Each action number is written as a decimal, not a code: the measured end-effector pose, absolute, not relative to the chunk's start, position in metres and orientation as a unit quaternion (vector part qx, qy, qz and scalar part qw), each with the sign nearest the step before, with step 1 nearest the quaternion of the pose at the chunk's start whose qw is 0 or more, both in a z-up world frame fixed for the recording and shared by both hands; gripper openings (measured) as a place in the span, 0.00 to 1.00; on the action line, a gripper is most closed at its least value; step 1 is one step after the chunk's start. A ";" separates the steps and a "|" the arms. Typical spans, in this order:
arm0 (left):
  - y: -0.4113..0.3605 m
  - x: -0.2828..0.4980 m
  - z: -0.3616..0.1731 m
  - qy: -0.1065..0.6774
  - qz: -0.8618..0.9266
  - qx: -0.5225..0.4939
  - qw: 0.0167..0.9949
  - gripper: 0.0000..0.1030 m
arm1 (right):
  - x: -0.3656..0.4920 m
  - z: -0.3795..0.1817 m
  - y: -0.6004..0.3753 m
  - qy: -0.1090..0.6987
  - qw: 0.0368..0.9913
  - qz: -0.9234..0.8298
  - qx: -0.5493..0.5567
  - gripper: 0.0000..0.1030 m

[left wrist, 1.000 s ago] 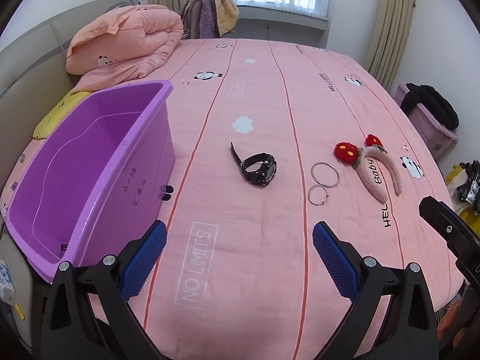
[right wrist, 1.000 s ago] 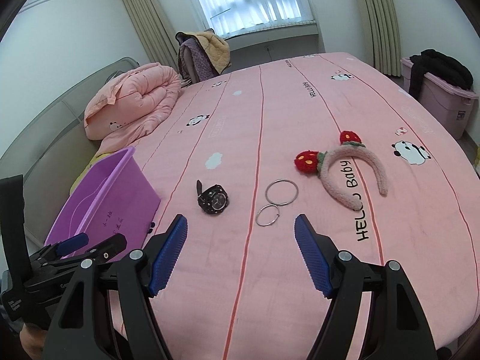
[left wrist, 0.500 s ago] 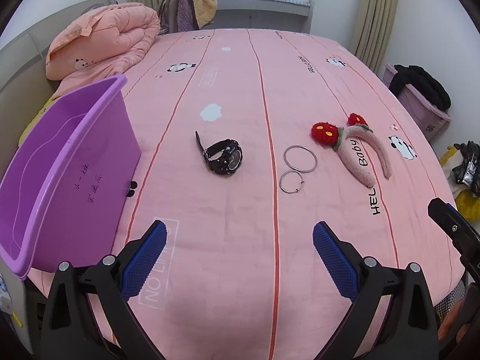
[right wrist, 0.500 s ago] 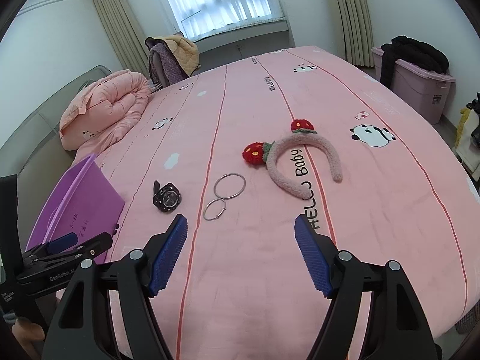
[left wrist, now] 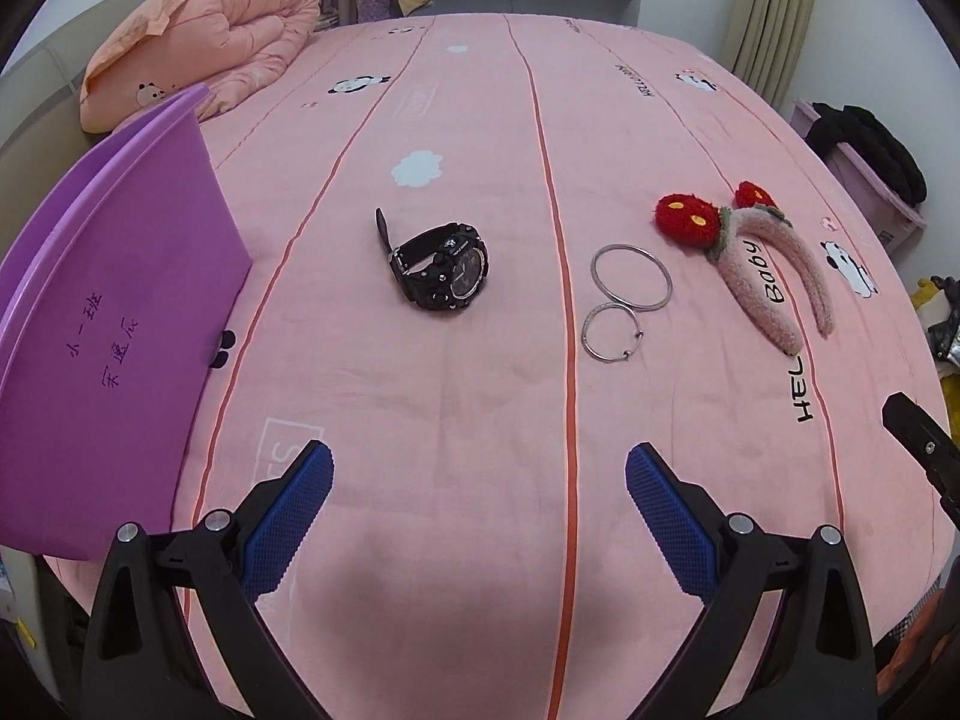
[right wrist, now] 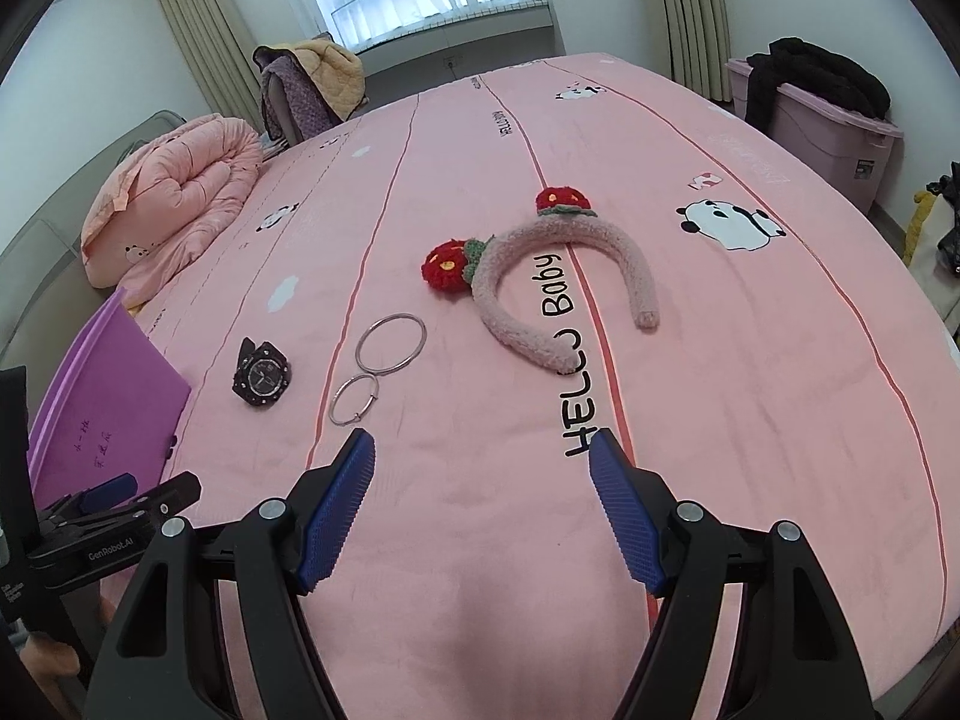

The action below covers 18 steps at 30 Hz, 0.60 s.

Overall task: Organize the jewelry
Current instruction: 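Grasp a silver bangle with the left tool while the right tool grasps the pink headband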

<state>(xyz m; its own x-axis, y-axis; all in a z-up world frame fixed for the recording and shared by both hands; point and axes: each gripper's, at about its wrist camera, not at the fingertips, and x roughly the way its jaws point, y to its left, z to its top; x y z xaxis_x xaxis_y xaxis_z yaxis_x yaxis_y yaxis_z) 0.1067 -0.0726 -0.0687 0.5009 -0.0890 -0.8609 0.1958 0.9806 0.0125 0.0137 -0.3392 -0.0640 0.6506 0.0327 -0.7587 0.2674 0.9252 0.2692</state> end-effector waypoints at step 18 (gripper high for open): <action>-0.133 0.169 -0.121 0.505 -0.098 0.059 0.856 0.94 | 0.103 -0.109 -0.370 0.441 0.884 -0.049 0.144 0.69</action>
